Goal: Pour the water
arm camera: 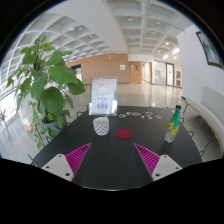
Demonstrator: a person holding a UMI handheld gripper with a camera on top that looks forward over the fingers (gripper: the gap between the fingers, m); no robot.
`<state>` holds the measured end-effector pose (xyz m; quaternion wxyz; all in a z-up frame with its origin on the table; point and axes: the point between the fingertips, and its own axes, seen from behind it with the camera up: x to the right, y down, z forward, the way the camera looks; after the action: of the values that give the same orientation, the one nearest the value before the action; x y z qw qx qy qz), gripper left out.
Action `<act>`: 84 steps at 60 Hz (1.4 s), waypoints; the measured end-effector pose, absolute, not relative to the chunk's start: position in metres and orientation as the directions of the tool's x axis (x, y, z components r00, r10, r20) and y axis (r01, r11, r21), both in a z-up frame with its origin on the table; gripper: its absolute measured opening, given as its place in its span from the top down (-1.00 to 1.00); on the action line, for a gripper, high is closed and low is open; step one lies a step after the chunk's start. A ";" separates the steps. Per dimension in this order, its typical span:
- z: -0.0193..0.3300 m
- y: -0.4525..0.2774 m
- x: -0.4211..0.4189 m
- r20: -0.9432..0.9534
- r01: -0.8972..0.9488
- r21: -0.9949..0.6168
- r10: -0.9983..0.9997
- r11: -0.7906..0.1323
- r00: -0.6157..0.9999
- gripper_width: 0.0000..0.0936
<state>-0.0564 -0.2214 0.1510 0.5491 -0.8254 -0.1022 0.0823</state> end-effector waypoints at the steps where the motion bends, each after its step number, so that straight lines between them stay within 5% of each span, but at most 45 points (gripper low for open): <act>1: 0.154 -0.223 -0.048 -0.022 0.080 -0.923 0.257 -0.377 0.966 -0.81; 30: 0.074 -0.205 0.103 0.038 0.022 -0.850 -0.019 -0.526 0.999 -0.81; 68: 0.083 0.016 0.225 0.116 0.048 -0.951 -0.207 -0.307 0.971 -0.77; 84: 0.084 0.059 0.237 0.142 0.083 -0.965 -0.228 -0.250 0.963 -0.12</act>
<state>0.2373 0.0586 0.0837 0.6106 -0.7802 0.0467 -0.1272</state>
